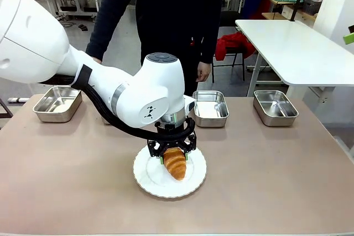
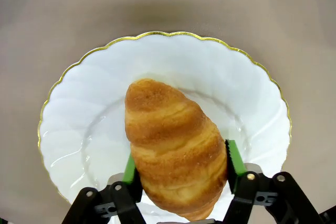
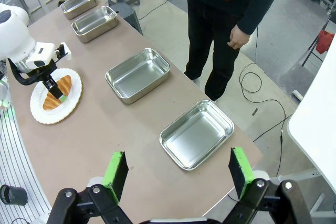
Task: Place the bread in the container.
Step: Place the Butter Roll into the Airtight Container indicated by the human.
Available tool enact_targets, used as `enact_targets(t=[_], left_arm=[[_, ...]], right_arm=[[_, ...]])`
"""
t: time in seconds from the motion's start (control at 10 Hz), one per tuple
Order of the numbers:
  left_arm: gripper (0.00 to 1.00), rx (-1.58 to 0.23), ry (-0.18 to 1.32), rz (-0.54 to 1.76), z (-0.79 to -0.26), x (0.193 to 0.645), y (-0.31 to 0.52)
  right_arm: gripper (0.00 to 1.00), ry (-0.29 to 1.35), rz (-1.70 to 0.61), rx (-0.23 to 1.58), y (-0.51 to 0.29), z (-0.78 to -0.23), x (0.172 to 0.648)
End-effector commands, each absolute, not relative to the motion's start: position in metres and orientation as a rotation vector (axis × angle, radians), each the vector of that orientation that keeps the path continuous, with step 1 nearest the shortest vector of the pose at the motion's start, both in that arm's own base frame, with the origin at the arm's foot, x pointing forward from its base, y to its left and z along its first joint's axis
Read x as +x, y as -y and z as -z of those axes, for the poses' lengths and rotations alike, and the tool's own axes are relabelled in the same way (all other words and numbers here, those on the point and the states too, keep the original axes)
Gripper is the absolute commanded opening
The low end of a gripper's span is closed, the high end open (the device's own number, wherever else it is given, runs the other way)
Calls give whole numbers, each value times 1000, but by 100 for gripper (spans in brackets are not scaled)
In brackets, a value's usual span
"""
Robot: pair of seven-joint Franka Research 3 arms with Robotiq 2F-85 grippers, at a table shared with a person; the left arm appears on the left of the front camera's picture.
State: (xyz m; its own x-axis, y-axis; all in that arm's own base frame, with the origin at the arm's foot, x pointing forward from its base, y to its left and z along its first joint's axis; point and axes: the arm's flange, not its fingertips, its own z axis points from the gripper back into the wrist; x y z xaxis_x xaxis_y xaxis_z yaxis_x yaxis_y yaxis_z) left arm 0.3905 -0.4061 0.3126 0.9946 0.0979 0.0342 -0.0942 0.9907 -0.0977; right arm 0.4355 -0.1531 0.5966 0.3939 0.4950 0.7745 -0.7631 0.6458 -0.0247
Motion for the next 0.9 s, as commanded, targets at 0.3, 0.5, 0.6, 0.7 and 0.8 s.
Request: enact_targets(t=[0.3, 0.5, 0.6, 0.7, 0.8], left_arm=[[64, -92, 38, -101, -314, 391, 406], [64, -92, 38, -101, -314, 391, 406], [64, -92, 38, -101, -314, 391, 406], [64, -92, 38, -101, -314, 391, 406], [64, -92, 38, -101, -314, 391, 406]], right_arm=[[100, 855, -823, 371, 153, -598, 436], [100, 855, -823, 371, 153, -598, 436], [100, 855, -823, 371, 153, -598, 436], [100, 855, -823, 371, 153, -598, 436], [100, 855, -823, 371, 153, -598, 436]])
